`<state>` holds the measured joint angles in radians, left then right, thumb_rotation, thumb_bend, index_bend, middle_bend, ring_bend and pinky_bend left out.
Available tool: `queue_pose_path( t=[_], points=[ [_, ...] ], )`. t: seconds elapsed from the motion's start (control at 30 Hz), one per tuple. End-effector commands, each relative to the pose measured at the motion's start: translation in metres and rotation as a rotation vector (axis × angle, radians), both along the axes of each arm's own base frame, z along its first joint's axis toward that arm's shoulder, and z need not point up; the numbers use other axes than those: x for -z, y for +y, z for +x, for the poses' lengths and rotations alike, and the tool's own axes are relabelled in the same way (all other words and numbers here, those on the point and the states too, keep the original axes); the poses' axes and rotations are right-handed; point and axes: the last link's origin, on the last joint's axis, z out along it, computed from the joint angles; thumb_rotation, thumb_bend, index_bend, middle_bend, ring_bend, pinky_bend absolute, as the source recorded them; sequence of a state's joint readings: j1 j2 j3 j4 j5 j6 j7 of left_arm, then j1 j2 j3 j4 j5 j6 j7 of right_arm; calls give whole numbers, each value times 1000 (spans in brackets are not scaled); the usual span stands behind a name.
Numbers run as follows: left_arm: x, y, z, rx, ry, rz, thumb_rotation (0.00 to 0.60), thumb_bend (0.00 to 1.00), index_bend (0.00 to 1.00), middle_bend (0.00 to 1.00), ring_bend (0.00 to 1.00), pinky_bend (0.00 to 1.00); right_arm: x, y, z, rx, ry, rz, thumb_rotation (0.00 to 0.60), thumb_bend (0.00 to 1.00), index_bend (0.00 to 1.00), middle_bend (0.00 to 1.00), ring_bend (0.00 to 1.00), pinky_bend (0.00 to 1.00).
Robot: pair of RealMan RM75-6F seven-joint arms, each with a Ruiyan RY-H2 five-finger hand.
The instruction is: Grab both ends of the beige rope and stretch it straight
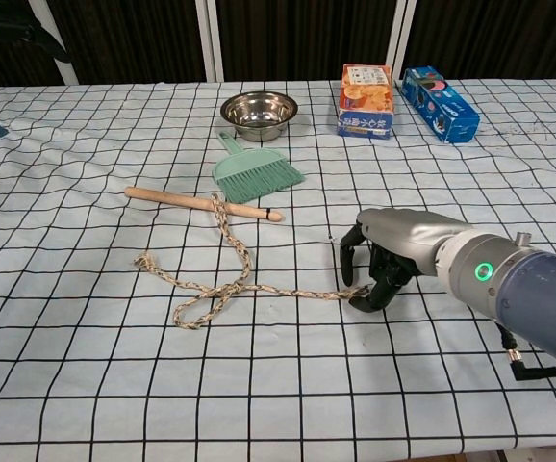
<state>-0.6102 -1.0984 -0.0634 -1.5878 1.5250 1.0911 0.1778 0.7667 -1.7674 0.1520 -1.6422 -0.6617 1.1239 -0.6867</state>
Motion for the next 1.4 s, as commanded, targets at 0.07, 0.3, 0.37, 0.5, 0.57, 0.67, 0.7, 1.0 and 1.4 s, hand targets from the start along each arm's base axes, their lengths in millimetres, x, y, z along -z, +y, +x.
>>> queue_pose_path(
  t=[0.07, 0.3, 0.37, 0.5, 0.57, 0.67, 0.7, 1.0, 1.4],
  points=[
    [0, 0, 0, 1, 0, 0, 600, 125, 160, 133, 28, 17, 2, 0, 1, 0, -2, -3, 600, 273, 517, 1000, 1000, 1000],
    [1, 0, 0, 0, 6, -2, 600, 125, 160, 133, 28, 17, 5, 0, 0, 1, -1, -5, 600, 283, 541, 1000, 1000, 1000],
    [1, 0, 0, -1, 7, -1, 600, 125, 160, 133, 29, 17, 5, -1, 0, 2, -4, -9, 600, 293, 545, 1000, 1000, 1000],
    [1, 1, -1, -5, 10, -1, 600, 125, 160, 132, 29, 17, 5, -1, 0, 3, -5, -11, 600, 320, 548, 1000, 1000, 1000],
    [2, 1, -1, -5, 11, -1, 600, 125, 160, 132, 29, 17, 6, -1, 0, 4, -4, -10, 600, 324, 548, 1000, 1000, 1000],
    [2, 1, 0, -1, 10, 1, 600, 125, 160, 132, 29, 17, 6, -1, -1, 5, -3, -8, 600, 326, 548, 1000, 1000, 1000],
    [1, 1, 0, 0, 10, 2, 600, 125, 160, 132, 29, 17, 6, -1, -1, 4, -2, -7, 600, 326, 550, 1000, 1000, 1000],
    [5, 1, -2, -7, 22, -8, 600, 156, 172, 134, 33, 18, 6, -1, -1, 4, -6, -5, 600, 358, 577, 1000, 1000, 1000],
    [17, 2, 14, -9, 24, -96, 600, 179, 219, 463, 402, 365, 6, -1, -4, 15, -7, -11, 600, 390, 588, 1000, 1000, 1000]
  ],
)
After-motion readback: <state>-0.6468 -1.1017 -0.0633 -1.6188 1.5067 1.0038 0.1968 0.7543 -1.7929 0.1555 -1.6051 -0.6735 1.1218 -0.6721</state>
